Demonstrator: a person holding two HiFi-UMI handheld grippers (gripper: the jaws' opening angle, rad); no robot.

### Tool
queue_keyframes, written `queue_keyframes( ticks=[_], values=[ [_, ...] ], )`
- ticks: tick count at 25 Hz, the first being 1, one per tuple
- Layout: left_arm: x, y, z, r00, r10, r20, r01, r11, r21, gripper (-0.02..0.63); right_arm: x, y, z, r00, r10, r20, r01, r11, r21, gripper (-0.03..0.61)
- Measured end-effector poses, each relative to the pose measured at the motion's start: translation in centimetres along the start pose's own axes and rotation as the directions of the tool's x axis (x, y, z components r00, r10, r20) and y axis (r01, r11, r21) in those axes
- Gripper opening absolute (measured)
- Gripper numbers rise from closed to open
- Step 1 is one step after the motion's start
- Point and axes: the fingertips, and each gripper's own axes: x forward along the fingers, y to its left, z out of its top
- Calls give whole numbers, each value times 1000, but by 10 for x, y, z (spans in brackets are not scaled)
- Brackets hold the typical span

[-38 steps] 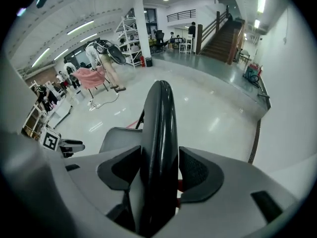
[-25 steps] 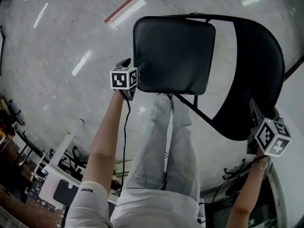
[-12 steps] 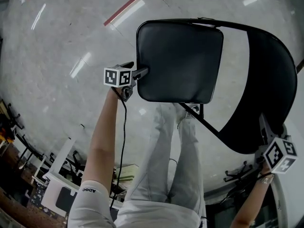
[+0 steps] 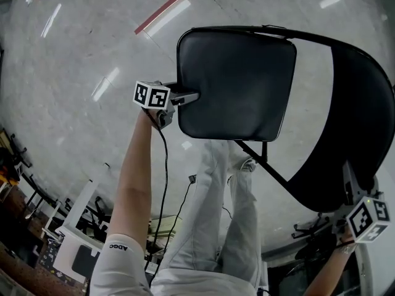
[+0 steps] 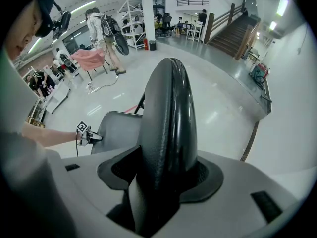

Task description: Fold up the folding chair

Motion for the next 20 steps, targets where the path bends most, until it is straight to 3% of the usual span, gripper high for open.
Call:
queue_keyframes(
  ticks=[4, 9, 13, 20],
  values=[
    [4, 2, -3, 997, -77, 29, 78, 995, -61, 397, 0, 0, -2, 1000, -2, 6, 2, 1000, -10, 238],
    [12, -9, -5, 978, -184, 93, 196, 970, -143, 407, 2, 1, 0, 1000, 27, 7, -27, 999, -33, 238],
    [29, -12, -2, 984, -143, 108, 152, 984, -88, 410, 3, 0, -1, 1000, 17, 7, -17, 1000, -26, 238],
    [28, -14, -5, 987, -126, 96, 137, 984, -118, 411, 3, 3, 1, 1000, 24, 8, -24, 999, -28, 238]
  ],
)
